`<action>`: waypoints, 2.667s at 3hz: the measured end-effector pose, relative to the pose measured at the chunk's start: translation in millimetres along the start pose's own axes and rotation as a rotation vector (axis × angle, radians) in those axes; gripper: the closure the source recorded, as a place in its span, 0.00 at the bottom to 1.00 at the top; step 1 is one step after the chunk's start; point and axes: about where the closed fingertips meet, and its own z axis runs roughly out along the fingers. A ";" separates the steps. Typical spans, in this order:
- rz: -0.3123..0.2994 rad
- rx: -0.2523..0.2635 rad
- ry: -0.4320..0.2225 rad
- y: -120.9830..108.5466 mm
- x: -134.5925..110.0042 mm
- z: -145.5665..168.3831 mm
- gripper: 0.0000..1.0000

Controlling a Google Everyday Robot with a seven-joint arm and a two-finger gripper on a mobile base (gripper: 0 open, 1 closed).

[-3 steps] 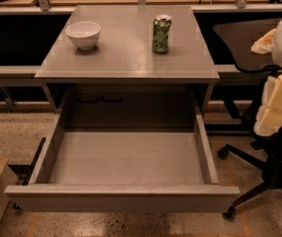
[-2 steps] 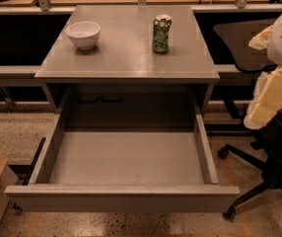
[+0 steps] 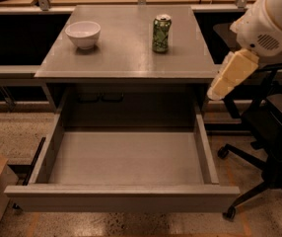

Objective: Place green can into top drawer

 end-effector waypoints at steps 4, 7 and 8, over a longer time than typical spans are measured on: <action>0.214 0.012 -0.209 -47.4 -16.5 44.2 0.00; 0.371 0.003 -0.456 -144.9 -79.1 141.8 0.00; 0.371 0.002 -0.455 -144.5 -79.4 142.8 0.00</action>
Offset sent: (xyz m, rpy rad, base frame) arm -0.0021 -0.0048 -0.0144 0.0453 0.0450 -0.0227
